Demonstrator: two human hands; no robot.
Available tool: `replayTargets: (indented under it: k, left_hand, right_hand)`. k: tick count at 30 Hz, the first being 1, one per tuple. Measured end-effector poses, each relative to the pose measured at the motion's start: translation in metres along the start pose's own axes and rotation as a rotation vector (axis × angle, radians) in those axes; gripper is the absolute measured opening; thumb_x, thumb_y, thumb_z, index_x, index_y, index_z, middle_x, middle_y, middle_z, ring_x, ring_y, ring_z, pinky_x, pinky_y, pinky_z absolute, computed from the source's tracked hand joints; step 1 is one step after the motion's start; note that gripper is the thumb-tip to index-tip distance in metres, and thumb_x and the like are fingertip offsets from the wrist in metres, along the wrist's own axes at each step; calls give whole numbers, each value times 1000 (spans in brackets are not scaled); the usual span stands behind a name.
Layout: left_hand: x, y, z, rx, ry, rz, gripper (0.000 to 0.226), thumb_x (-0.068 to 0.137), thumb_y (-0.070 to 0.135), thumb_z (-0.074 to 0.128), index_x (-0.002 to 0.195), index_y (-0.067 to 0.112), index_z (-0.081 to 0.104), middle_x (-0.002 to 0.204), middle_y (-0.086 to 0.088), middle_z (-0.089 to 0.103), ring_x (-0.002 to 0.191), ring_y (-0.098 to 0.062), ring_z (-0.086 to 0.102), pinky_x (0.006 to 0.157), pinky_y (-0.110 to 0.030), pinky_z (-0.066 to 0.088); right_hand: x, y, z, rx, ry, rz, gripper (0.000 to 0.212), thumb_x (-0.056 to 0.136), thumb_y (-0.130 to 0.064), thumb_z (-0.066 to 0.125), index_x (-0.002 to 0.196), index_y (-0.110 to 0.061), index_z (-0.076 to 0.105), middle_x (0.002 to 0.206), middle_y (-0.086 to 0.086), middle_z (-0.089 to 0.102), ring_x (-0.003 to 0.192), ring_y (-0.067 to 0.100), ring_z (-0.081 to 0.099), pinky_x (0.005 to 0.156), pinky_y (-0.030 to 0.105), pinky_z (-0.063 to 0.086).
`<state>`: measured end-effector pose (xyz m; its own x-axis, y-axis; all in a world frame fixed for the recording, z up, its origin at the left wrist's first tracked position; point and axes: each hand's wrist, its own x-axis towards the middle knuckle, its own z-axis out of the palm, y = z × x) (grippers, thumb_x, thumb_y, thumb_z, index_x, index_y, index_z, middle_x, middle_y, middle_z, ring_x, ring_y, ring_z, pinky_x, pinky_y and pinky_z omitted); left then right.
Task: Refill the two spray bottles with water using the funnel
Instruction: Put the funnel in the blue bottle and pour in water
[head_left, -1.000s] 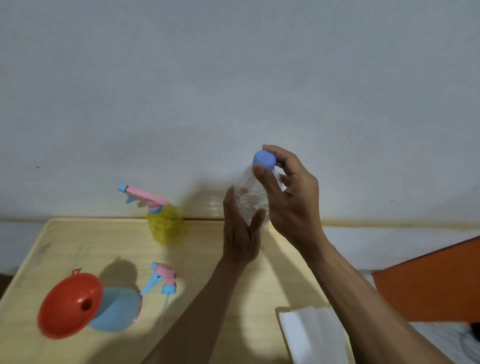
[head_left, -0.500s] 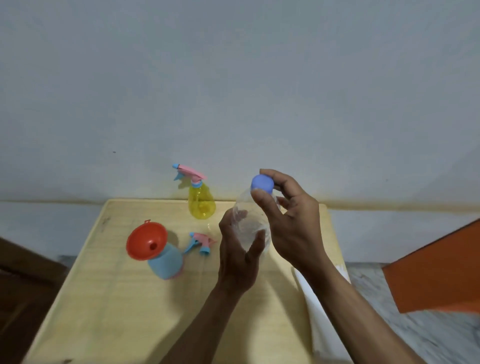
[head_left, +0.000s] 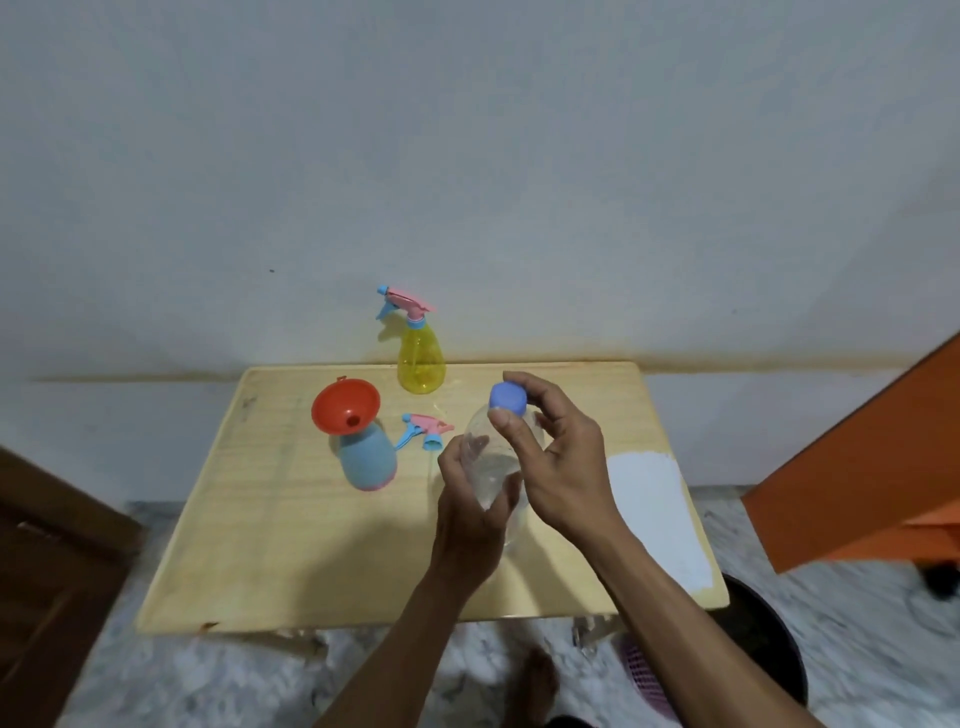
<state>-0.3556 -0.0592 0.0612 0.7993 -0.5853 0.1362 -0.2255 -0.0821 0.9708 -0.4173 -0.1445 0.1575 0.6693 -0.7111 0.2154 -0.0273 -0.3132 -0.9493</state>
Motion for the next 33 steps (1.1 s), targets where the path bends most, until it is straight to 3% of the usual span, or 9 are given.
replayTargets:
  k: [3, 7, 9, 11, 16, 21, 25, 27, 33]
  left_hand:
    - [-5, 0, -3, 12, -3, 34, 64, 90, 30, 62, 141, 37, 24, 143, 11, 46, 135, -4, 45, 109, -34, 43]
    - [-7, 1, -4, 36, 6, 58, 65, 88, 42, 60, 141, 28, 25, 143, -3, 49, 134, -14, 49, 108, -43, 44]
    - [-8, 4, -5, 74, 13, 38, 63, 87, 48, 59, 138, 35, 25, 140, -3, 52, 130, -15, 53, 106, -43, 45]
    - [-9, 7, -6, 90, 24, 40, 56, 88, 52, 60, 130, 48, 24, 137, -1, 55, 126, -15, 56, 104, -38, 46]
    - [-7, 6, -5, 97, 12, 45, 50, 86, 37, 64, 121, 46, 30, 133, 6, 53, 119, -9, 55, 96, -20, 43]
    - [-5, 4, -9, 91, 34, 7, 57, 89, 34, 68, 128, 42, 26, 134, 5, 57, 121, -10, 57, 100, -29, 46]
    - [-5, 5, -10, 96, 34, -12, 56, 89, 28, 69, 123, 42, 26, 130, 9, 55, 115, -6, 56, 94, -22, 44]
    - [-5, 5, -9, 99, 52, -1, 55, 89, 26, 70, 120, 41, 28, 130, 5, 56, 117, -10, 57, 95, -23, 45]
    - [-4, 7, -6, 78, 75, -20, 57, 88, 32, 70, 129, 26, 31, 134, -2, 58, 122, -18, 59, 100, -32, 47]
  right_hand:
    - [-7, -3, 2, 13, 3, -14, 33, 90, -28, 77, 121, -25, 66, 115, -16, 70, 111, 2, 63, 90, 8, 42]
    - [-9, -6, 8, 39, 81, 18, 40, 80, -32, 86, 111, -22, 63, 108, -11, 72, 106, 2, 65, 84, 5, 43]
    - [-8, -5, 10, 28, 100, 17, 35, 81, -32, 85, 106, -22, 64, 105, -11, 72, 103, 2, 65, 83, 5, 42]
    - [-9, -3, 11, 28, 107, 3, 30, 84, -32, 82, 105, -22, 64, 103, -13, 72, 101, 0, 64, 83, 5, 41]
    - [-8, 0, 12, -13, 50, -22, 21, 93, -29, 73, 110, -22, 63, 106, -12, 69, 101, 0, 61, 84, 5, 39]
    - [-1, -3, 4, -52, -93, -50, 27, 97, -35, 67, 123, -26, 65, 118, -17, 69, 112, -1, 61, 85, 5, 39]
    - [2, -7, 13, -12, 32, -2, 42, 79, -36, 86, 107, -21, 60, 101, -14, 70, 100, -1, 65, 78, 6, 43]
    - [3, -5, 17, -11, 62, -10, 35, 83, -34, 83, 102, -19, 59, 98, -12, 69, 99, 1, 64, 77, 6, 42]
    - [6, -4, 8, -43, -89, -61, 18, 98, -30, 66, 114, -21, 64, 109, -14, 70, 104, 2, 63, 83, 14, 43]
